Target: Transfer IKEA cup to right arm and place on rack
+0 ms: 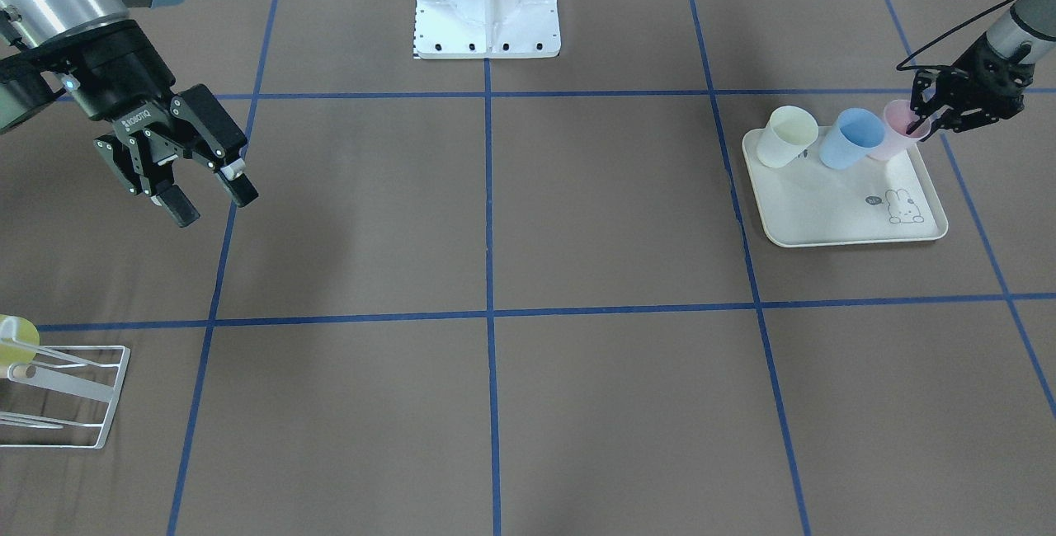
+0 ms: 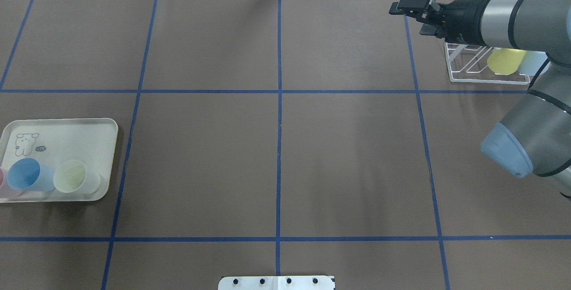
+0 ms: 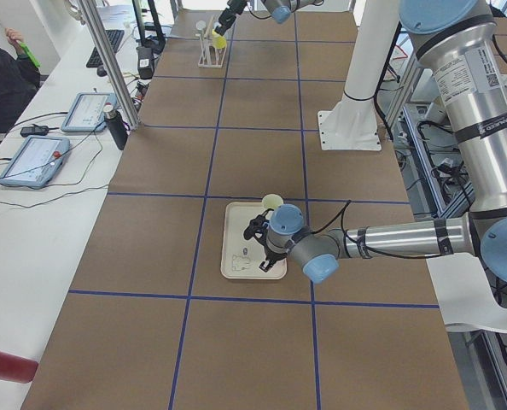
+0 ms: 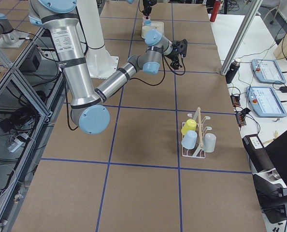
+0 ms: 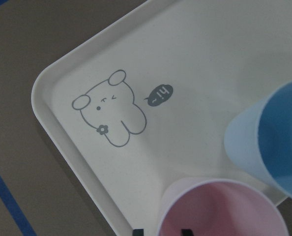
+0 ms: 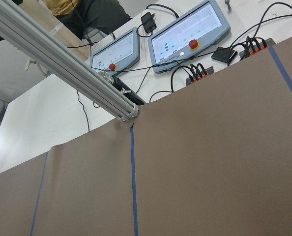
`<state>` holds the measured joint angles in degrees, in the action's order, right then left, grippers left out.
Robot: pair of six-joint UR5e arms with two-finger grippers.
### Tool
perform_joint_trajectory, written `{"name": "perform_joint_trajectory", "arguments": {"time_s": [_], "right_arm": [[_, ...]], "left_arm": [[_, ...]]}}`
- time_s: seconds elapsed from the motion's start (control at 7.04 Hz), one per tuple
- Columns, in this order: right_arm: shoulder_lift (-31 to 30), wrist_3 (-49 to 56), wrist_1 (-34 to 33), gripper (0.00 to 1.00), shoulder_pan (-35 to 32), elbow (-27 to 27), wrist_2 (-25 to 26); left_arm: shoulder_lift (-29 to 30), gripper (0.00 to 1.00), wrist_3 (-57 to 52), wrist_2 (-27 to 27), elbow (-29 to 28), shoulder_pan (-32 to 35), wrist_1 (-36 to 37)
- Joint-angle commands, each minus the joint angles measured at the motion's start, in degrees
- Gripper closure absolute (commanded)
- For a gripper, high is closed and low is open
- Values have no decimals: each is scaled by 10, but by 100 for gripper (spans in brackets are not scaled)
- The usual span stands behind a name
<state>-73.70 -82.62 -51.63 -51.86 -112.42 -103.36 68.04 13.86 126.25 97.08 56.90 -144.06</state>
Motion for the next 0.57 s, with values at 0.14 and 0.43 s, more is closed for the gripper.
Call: {"name": "perform_joint_trajectory", "arguments": {"time_s": [0.14,0.43], "right_arm": [[1,0,0,0,0,-2,0],[2,-1,0,0,0,0,0]], "left_arm": [[2,100,-2,-5,10,69,2],[23,100,5,-7,10,159,1]]}}
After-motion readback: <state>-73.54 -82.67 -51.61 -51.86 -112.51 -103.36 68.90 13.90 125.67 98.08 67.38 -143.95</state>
